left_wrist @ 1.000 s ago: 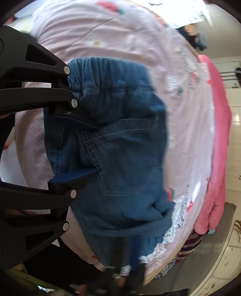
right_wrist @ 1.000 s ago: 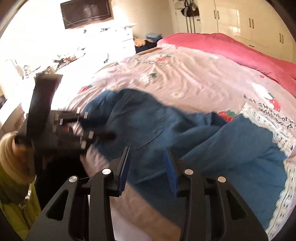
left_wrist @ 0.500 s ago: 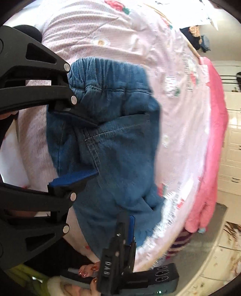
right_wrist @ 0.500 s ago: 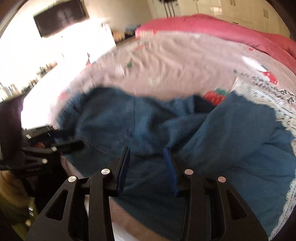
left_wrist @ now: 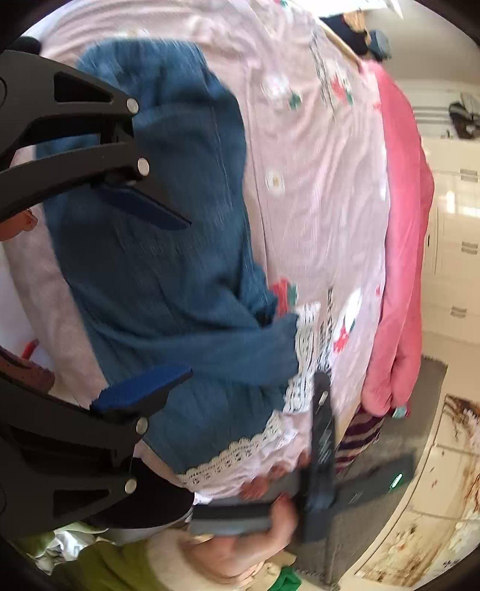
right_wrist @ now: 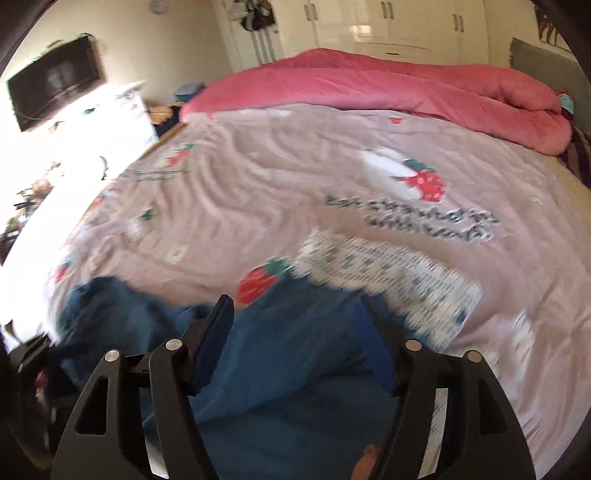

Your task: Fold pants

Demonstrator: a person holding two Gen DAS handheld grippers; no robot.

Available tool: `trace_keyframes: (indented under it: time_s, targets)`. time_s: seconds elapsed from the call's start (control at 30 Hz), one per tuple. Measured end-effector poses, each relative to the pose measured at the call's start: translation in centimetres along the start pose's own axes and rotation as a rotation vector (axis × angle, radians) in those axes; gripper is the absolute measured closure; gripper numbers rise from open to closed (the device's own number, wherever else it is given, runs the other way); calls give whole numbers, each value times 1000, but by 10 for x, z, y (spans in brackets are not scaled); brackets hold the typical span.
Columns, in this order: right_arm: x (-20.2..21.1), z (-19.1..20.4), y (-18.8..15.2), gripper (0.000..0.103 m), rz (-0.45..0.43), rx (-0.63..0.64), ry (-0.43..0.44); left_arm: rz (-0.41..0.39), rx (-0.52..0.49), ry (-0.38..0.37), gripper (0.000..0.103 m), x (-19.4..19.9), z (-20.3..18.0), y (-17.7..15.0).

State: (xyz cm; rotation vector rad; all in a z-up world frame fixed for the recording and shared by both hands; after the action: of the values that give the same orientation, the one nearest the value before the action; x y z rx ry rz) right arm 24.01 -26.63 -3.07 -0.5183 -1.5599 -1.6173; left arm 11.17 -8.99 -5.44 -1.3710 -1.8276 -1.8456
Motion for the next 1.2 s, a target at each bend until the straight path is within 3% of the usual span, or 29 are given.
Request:
trace_keyframes:
  time_s: [0.33,0.57,0.6,0.63,0.73,0.77,0.83,0.97,1.1,1.2]
  targets:
    - [-85,-7,43,27,111,109,-93,36,-18,-92,31,-52,-26,1]
    - [-131,3,53,29,212,158,-67,43,26,-151,47,-59,-20,0]
    - [-135,5,53,33,224,170,-72,40,30,-160,48,-60,-20,0]
    - [-140,7,51,50,244,192,-77,42,34,-166,50,-61,-20,0]
    - [-152,6,41,80,310,215,-98,51,42,-179,54,-63,-20,-2]
    - [-151,3,41,81,301,185,-82,54,43,-182,55,-64,-20,-2]
    - [-143,-3,43,93,276,124,-51,59,54,-200,60,-65,-21,-3]
    - [-113,-17,49,95,183,58,-19,74,65,-218,73,-68,-21,-4]
    - [-65,-37,50,95,77,-31,31,90,77,-231,77,-72,-22,-4]
    - [-27,-54,47,95,14,-96,58,98,81,-231,86,-74,-23,-4]
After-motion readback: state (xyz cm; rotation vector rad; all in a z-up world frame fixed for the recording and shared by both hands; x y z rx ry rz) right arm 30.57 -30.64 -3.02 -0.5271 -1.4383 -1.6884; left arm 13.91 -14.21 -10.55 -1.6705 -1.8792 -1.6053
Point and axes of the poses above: each gripper's, at about its wrist camera, not at the fingertips, and x roughly against the way its jaws point, z to its left, y to its top, the point moved 7 cm from there along -x, roughly the way its jaws point, and after that the axes turned 1 degree about -y, right-handed, at the moved point
